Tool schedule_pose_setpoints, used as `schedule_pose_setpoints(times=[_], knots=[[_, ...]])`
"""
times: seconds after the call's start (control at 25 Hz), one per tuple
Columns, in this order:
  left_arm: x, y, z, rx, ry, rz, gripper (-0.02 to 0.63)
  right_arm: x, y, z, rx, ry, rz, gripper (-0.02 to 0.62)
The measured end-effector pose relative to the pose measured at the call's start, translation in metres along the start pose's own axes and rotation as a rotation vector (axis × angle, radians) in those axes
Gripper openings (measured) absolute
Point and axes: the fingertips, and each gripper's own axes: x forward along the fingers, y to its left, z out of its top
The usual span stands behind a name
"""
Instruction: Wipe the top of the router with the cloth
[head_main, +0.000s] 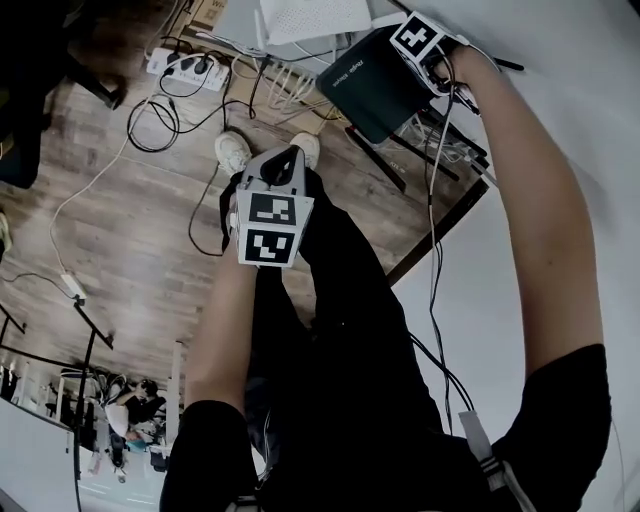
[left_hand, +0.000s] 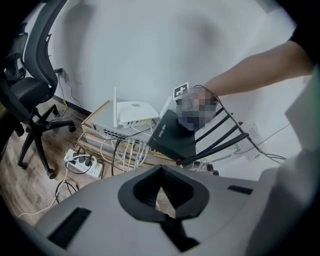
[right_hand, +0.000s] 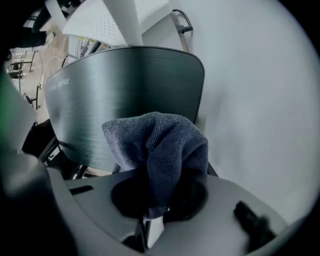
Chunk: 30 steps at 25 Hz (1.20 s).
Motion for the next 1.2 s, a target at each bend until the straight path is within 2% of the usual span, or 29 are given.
schedule_pose_setpoints(times=[0.08,0.28,0.52,0.76,0.96,1.2], knots=[[-0.003,0.006,0.002,-0.01,-0.01,0.007,0.012,0.0,-0.002,0.001,-0.005,0.003,0.005,0.044],[-0.007,0.023,0.0,-0.075,-0.028,0.031,0.012,-0.002,-0.006,0.007,0.095,-0.057,0.092,0.044],[-0.008,0.027,-0.004,-0.077,-0.032,0.028,0.012,-0.007,-0.012,0.011,0.141,-0.091,0.084,0.044],[-0.009,0.025,-0.013,-0.065,-0.016,0.01,0.012,-0.018,-0.014,0.02,0.231,-0.185,0.085,0.044],[-0.011,0.03,-0.019,-0.064,-0.004,0.0,0.011,-0.027,-0.014,0.029,0.173,-0.198,0.005,0.044],[-0.011,0.045,-0.025,-0.119,-0.008,-0.004,0.012,-0.034,0.012,0.029,0.106,-0.177,0.033,0.044]])
